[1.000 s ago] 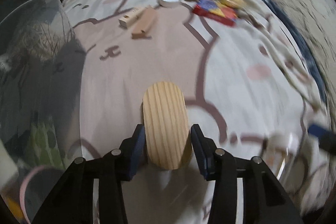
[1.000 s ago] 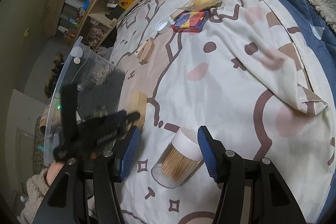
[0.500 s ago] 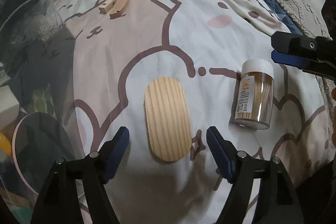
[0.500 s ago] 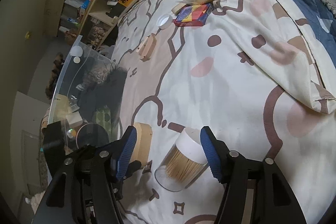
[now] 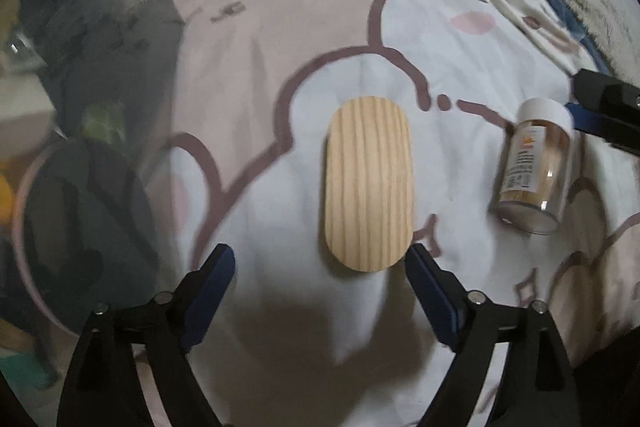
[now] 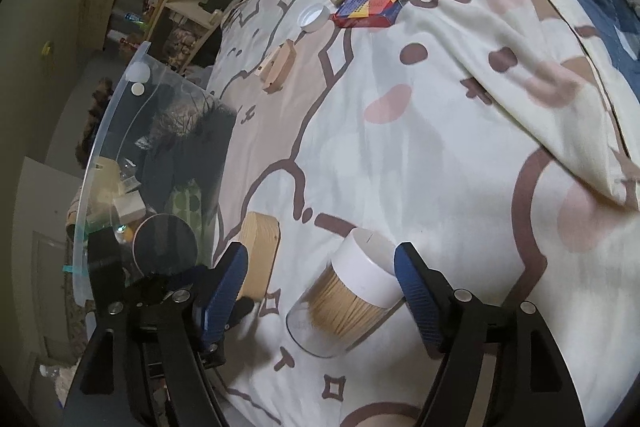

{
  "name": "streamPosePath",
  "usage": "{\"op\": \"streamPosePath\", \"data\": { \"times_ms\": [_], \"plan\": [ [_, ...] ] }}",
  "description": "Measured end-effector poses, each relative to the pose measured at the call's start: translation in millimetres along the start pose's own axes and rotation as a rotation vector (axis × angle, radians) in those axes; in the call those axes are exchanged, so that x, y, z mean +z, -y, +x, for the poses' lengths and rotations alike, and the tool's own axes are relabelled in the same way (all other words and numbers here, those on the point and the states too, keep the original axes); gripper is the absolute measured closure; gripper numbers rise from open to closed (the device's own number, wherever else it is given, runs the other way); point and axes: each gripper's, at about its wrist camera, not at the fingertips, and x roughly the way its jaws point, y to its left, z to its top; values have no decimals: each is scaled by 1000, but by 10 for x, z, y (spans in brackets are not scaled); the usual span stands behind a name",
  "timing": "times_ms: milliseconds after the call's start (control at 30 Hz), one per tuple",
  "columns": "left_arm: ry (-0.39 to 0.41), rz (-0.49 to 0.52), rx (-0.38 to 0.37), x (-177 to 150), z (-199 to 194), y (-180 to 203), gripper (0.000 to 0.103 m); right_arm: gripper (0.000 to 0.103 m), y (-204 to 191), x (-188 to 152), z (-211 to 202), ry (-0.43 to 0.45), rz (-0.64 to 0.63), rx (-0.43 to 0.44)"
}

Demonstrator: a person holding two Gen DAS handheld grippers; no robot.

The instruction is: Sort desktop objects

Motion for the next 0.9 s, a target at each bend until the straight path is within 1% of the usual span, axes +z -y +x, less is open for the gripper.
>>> {"op": "streamPosePath", "data": {
  "times_ms": [100,133,167,233,367,433,533,633,767,900],
  "plan": [
    [39,77,121,-18,-23,102,7,22,-9,-71,-11,-25,6,2],
    [48,99,153,-23,-24,132,6,17,-20,-101,-11,-37,6,2],
    [55,116,177,-26,-23,150,5,16,-33,-130,-9,-46,3,0],
    [65,136,227,-28,-24,169,5,16,-72,-199,1,-71,-17,-14],
    [73,140,297,-48,-6,129,5,16,-139,-291,20,-90,-52,-47],
    [75,144,312,-73,4,105,5,16,-193,-317,26,-81,-90,-89],
    [88,144,321,-92,-18,119,5,16,-338,-361,56,-58,-193,-180],
    [93,142,315,-106,-52,132,5,7,-451,-421,123,-75,-288,-226],
    [92,159,326,-124,-39,158,5,7,-567,-505,225,-78,-409,-315],
    [91,168,333,-125,-13,173,5,7,-551,-545,359,-111,-448,-385]
  ]
}}
